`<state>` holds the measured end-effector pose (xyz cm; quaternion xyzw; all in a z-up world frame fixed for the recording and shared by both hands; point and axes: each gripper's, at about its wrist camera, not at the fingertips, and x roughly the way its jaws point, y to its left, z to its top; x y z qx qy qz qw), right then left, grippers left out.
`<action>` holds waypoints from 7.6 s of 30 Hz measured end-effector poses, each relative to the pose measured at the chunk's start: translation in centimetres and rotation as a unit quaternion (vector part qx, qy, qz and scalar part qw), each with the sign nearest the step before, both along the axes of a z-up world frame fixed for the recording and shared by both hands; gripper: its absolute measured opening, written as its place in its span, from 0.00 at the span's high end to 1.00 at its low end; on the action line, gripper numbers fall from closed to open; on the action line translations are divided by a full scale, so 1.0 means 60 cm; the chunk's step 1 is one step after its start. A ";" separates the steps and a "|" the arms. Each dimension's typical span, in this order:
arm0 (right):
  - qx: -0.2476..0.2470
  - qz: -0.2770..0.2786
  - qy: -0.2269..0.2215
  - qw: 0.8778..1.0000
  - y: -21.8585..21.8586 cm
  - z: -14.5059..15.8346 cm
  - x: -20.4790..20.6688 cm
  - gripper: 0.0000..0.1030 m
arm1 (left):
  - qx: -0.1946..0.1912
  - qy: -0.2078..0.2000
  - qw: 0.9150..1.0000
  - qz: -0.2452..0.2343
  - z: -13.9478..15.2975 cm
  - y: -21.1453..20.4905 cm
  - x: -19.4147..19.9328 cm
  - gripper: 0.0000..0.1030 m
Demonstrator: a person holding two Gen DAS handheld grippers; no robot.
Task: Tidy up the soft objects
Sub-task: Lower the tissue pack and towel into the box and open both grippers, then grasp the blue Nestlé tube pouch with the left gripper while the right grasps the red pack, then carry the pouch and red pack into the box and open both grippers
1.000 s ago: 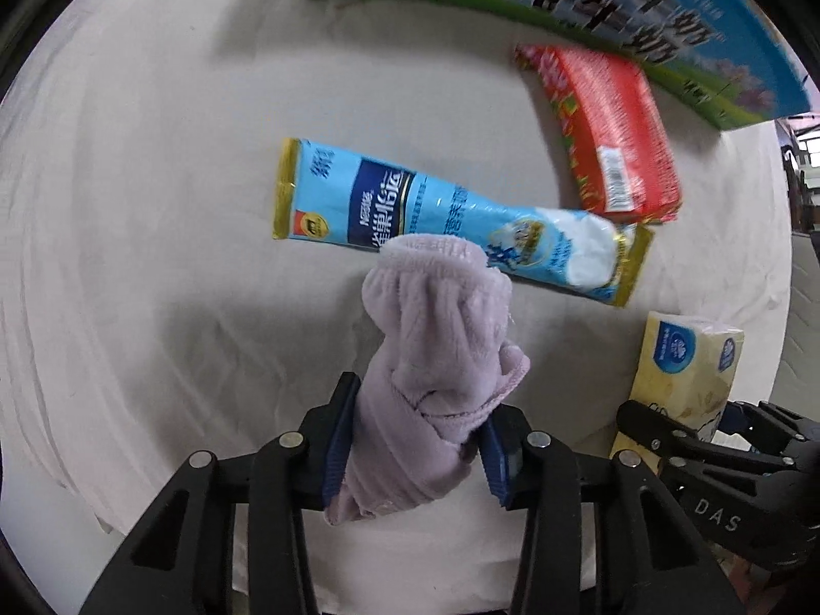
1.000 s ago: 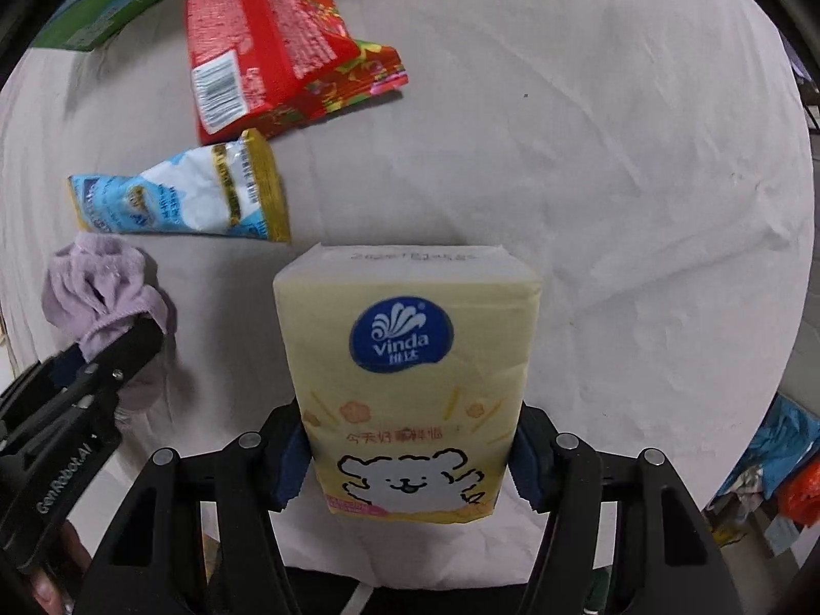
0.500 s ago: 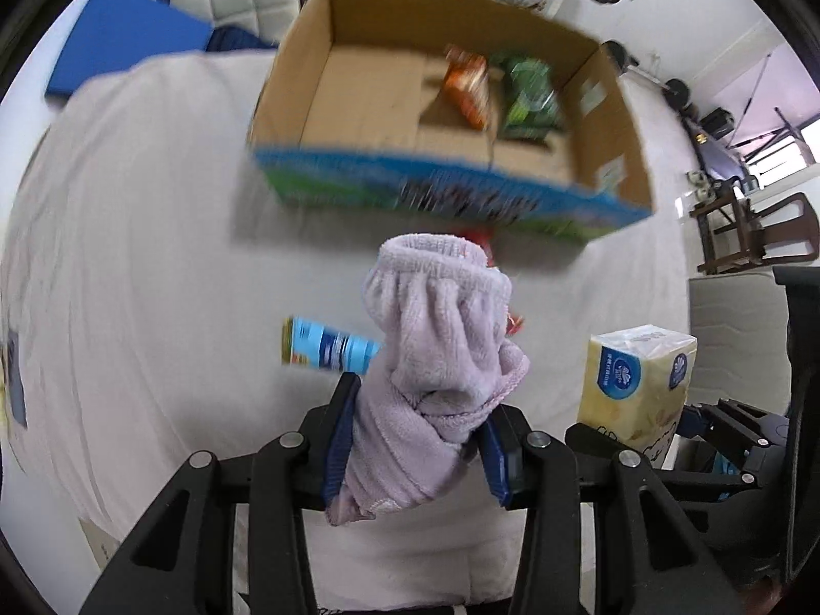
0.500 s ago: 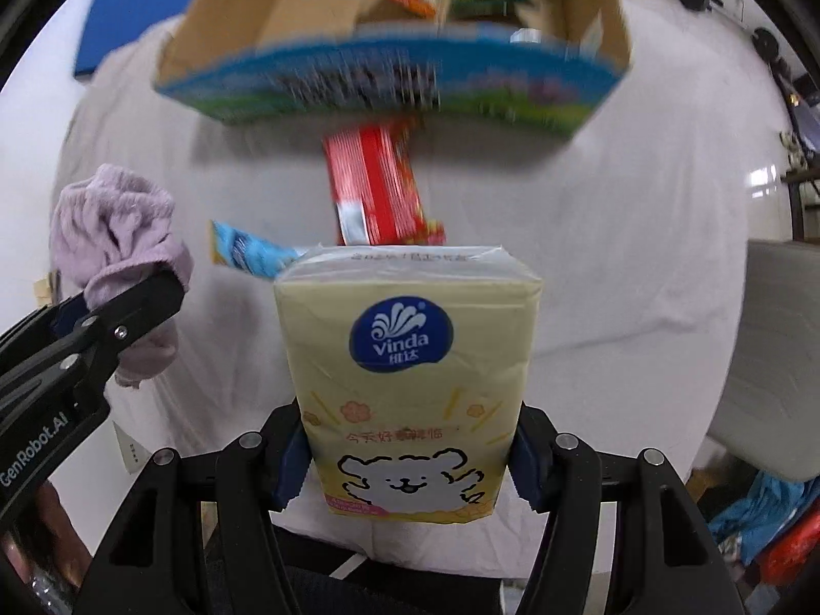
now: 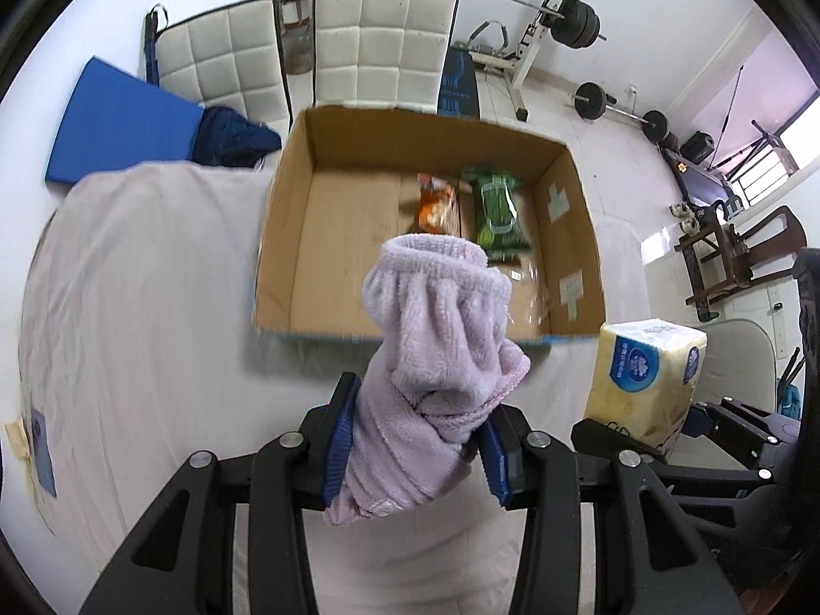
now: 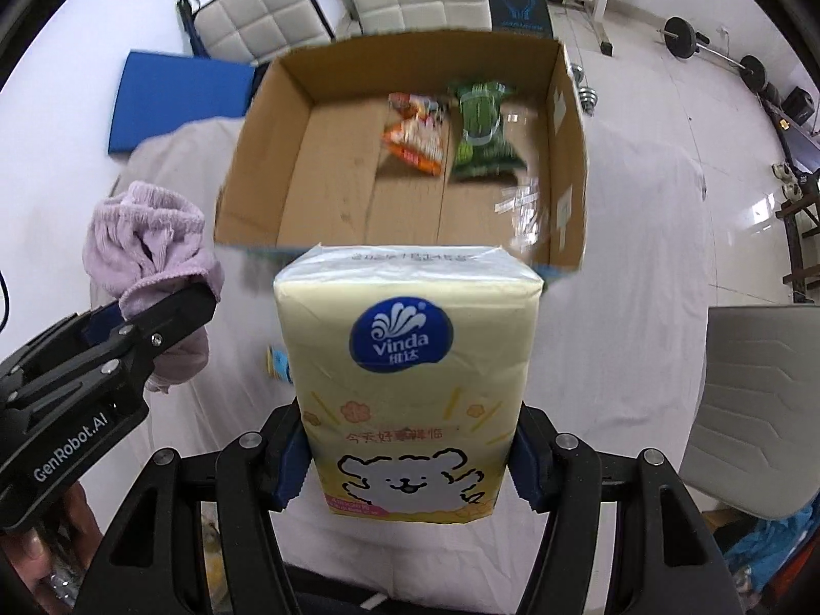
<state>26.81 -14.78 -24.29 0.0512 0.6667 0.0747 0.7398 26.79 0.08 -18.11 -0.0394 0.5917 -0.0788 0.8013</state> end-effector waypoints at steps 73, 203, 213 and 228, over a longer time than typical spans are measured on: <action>-0.078 -0.038 0.022 0.996 0.001 -0.187 0.251 0.00 | 0.031 0.028 0.999 -0.001 -0.088 0.005 0.250 0.00; -0.082 0.020 0.167 0.982 0.032 -0.410 -0.060 0.48 | 0.053 0.198 0.978 0.044 -0.437 -0.128 -0.078 0.42; -0.087 0.012 0.160 0.983 0.032 -0.417 -0.066 0.48 | 0.064 0.204 0.976 0.036 -0.433 -0.108 -0.077 0.83; -0.059 0.014 0.131 0.990 0.010 -0.359 -0.083 0.54 | 0.058 0.132 0.989 0.035 -0.317 -0.085 -0.116 0.86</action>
